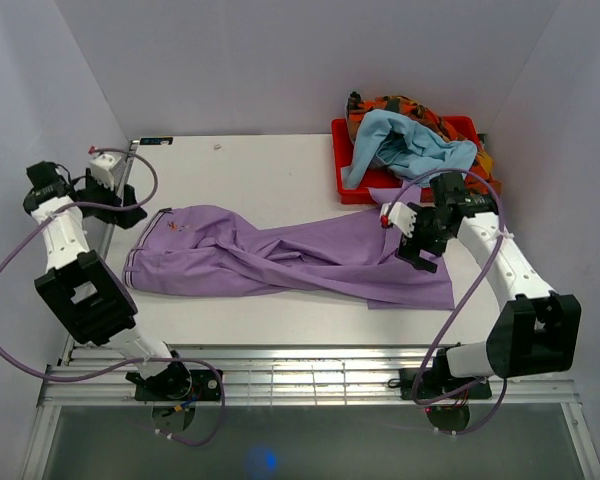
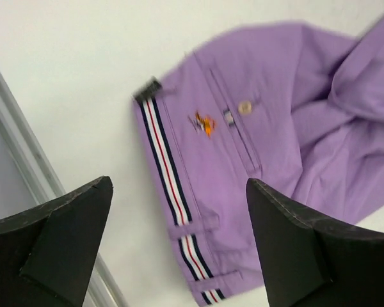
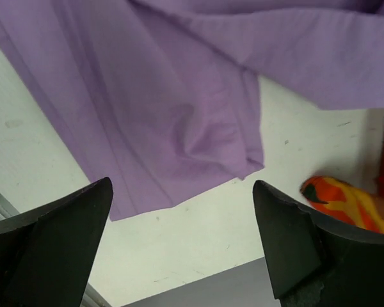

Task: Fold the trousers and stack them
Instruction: Flatten the trousers out

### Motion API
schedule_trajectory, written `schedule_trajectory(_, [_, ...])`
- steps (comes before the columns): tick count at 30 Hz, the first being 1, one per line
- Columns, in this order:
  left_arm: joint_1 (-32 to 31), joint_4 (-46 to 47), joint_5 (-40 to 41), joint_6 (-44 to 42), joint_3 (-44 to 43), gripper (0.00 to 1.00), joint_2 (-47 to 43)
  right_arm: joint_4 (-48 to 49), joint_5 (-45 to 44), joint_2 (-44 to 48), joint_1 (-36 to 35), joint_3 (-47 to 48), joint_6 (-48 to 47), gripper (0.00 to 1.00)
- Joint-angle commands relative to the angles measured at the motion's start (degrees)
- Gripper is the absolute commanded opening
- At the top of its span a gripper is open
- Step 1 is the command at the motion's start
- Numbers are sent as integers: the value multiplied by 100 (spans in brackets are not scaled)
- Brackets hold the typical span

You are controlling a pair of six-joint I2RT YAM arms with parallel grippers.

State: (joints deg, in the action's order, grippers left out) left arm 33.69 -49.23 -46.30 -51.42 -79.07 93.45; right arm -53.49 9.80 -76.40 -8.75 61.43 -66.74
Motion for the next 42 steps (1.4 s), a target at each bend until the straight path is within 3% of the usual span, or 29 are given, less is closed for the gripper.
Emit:
schedule_trajectory(1, [-379, -166, -995, 560, -1176, 96, 339, -381, 873, -513, 32, 930, 441, 95])
schedule_trajectory(7, [-1505, 308, 472, 1133, -2007, 90, 1780, -126, 953, -1481, 32, 1582, 882, 93])
schedule_trajectory(14, [-1690, -130, 1202, 1038, -3369, 87, 3521, -548, 1051, -1606, -56, 1285, 469, 91])
schedule_trajectory(20, [-1770, -139, 1702, 739, -3186, 87, 3891, 400, 646, -1491, -74, 738, 574, 91])
schedule_trajectory(23, [-1814, -60, 1975, 642, -2817, 78, 3857, 769, 506, -1676, -74, 1221, 872, 93])
schedule_trajectory(27, [-1814, 19, 2309, 475, -2491, 46, 3786, 1148, 259, -2018, -30, 1959, 1102, 94])
schedule_trajectory(31, [-1700, 28, 2582, 176, -2420, 0, 3681, 1201, -30, -2291, -4, 2242, 471, 96])
schedule_trajectory(33, [-1585, 37, 2556, 89, -2534, 0, 3628, 1638, -127, -2257, -12, 1988, -101, 98])
schedule_trajectory(35, [-1576, 45, 2547, 18, -2631, 0, 3584, 2096, -330, -2326, -12, 2038, -68, 99])
schedule_trajectory(42, [-1594, 37, 2310, 149, -2772, 0, 3522, 1579, -110, -3713, -4, 3901, 1075, 95])
